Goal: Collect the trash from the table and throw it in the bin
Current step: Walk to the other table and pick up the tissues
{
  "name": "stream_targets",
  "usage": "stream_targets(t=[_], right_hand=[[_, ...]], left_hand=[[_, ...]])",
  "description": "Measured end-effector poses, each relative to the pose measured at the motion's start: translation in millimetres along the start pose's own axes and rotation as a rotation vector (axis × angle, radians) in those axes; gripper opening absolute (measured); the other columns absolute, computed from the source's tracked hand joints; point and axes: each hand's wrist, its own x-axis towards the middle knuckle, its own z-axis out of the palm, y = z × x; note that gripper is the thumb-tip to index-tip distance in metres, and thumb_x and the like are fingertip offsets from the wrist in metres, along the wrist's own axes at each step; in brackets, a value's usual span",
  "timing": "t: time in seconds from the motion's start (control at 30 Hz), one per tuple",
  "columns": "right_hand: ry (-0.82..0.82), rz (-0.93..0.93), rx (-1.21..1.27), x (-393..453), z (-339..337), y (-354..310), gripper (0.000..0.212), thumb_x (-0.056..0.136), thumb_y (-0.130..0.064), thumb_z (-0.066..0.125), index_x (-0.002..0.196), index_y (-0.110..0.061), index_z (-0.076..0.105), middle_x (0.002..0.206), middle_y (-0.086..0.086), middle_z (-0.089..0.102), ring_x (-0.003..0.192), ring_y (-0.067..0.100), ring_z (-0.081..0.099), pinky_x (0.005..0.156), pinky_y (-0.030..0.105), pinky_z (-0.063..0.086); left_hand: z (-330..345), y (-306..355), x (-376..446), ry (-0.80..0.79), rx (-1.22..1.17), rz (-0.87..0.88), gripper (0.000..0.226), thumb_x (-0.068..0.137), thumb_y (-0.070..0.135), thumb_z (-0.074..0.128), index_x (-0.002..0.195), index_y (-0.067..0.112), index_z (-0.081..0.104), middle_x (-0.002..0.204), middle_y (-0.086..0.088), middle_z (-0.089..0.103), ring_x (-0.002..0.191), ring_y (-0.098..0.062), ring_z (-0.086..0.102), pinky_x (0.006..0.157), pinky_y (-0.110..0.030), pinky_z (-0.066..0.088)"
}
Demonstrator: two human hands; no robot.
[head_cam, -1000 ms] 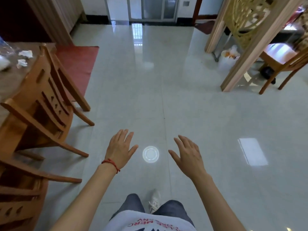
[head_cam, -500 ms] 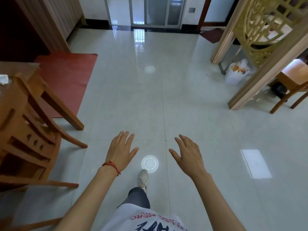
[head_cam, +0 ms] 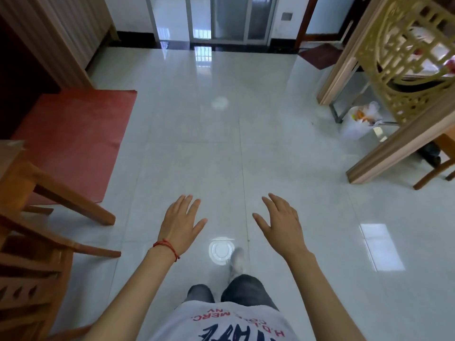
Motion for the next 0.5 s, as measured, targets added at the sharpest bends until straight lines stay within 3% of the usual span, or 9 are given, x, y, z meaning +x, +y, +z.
stream_targets(t=[0.5], right_hand=[[-0.077,-0.219,-0.049,251,-43,11,0.053,0.094,-0.044,0.041,0.138,-0.015,0.037,0.149,0.006,0.033,0.138,0.022,0.027,0.111,0.035,0.019]], left_hand=[[-32,-16,195,0.069,-0.028,-0.212,0.057,0.093,0.040,0.040,0.140,0.011,0.027,0.151,-0.014,0.025,0.141,-0.027,0.016,0.115,-0.038,0.016]])
